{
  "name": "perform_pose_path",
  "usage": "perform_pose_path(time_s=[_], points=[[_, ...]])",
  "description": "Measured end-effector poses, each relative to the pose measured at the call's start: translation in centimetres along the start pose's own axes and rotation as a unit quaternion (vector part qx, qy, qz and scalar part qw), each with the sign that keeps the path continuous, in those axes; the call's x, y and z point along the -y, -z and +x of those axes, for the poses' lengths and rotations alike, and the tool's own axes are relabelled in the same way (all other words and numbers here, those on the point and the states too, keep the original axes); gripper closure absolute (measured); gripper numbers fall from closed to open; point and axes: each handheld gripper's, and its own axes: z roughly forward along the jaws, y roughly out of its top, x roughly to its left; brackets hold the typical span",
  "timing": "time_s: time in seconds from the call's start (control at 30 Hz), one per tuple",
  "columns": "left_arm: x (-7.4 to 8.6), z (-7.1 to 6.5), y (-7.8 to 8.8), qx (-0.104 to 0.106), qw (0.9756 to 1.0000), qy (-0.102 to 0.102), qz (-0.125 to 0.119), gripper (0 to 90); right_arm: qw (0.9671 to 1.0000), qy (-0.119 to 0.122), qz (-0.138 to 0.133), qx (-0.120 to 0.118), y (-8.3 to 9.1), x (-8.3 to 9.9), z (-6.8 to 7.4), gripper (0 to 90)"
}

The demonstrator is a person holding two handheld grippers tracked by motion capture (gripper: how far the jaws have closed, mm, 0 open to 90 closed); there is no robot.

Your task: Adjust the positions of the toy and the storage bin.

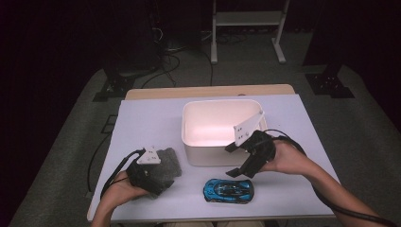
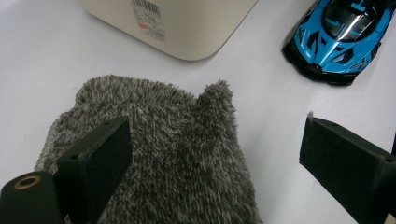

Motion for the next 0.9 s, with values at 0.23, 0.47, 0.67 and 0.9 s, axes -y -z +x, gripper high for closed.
perform_pose_path(time_s=[0.23, 0.47, 0.67, 0.9], points=[[0.1, 0.0, 0.0, -0.001, 1.0, -0.001, 0.002, 8.8, 1.0, -0.001, 0.009, -0.003, -2.6, 2.2, 1.6, 18.6], [0.0, -0.2, 0.2, -0.001, 1.0, -0.005, 0.0, 8.8, 0.9996, -0.006, 0.027, -0.003, -4.8, 3.7, 2.2, 17.4], [0.0, -0.3, 0.1, -0.001, 1.0, -0.005, -0.002, 8.8, 0.9991, -0.013, 0.04, -0.004, -6.6, 4.8, 2.5, 17.1], [0.0, -0.2, 0.0, 0.0, 1.0, -0.005, 0.003, 8.8, 0.9985, -0.013, 0.053, 0.0, -8.3, 5.7, 2.5, 17.0]])
